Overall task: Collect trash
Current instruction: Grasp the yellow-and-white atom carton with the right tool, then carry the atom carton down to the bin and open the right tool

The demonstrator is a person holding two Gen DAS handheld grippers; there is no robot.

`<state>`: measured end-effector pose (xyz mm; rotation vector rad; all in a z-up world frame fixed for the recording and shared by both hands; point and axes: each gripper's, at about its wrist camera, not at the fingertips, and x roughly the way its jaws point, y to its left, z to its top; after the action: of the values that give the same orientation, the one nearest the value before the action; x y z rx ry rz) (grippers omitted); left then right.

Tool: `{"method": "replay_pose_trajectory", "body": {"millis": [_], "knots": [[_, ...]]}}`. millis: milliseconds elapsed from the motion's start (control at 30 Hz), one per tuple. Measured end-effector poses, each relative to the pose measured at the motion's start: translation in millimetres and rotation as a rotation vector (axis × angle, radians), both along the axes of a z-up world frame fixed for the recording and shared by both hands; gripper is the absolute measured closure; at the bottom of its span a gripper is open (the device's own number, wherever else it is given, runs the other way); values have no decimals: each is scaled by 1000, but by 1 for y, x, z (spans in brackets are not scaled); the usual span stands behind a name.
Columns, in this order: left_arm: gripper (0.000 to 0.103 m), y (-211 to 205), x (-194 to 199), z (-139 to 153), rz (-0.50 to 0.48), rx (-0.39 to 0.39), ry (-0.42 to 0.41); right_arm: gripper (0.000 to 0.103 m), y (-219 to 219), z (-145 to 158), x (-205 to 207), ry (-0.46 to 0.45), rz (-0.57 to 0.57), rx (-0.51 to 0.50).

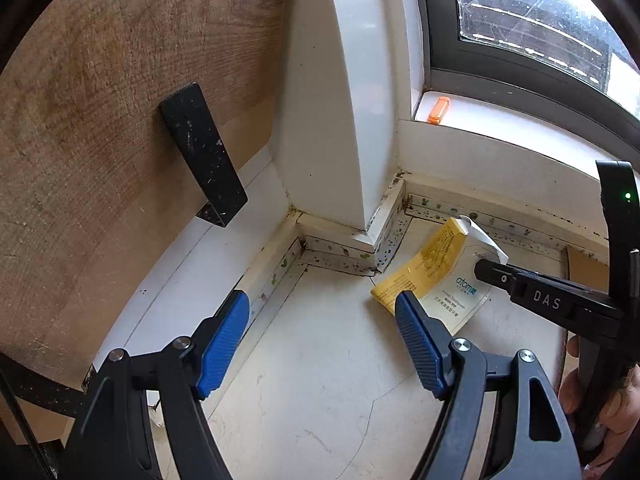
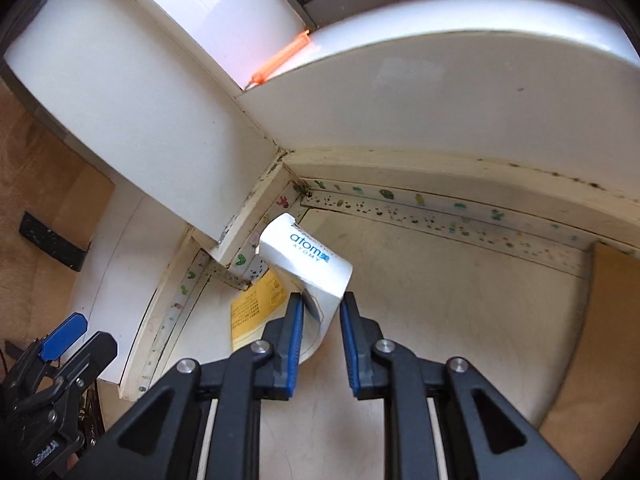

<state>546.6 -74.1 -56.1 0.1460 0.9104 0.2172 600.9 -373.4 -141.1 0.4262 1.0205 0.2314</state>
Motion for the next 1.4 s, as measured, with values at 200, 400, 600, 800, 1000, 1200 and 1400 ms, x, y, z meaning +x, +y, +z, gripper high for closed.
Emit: {"method": "replay_pose_trajectory", "body": {"millis": [200,400,600,800,1000,1200,1400], "knots": [[29,-13,-24,19,-26,-16,-13,86,-8,34,-42,-20,-23,-21],[29,-13,-66,44,-71,-46,-3,86,-5,76,-96,-44,-43,-45],[30,-7,-121,76,-128,-83,7,87,10,127,-166,-91,-66,-81],[30,1,-187,119,-228,-123,-32,87,40,182,-247,-143,-101,-132],[30,15,-266,160,-343,-159,-77,87,80,227,-338,-198,-143,-160],[30,38,-343,180,-429,-180,-96,87,126,242,-423,-218,-178,-188],[30,65,-424,168,-464,-187,-59,87,175,221,-498,-178,-179,-195]]}}
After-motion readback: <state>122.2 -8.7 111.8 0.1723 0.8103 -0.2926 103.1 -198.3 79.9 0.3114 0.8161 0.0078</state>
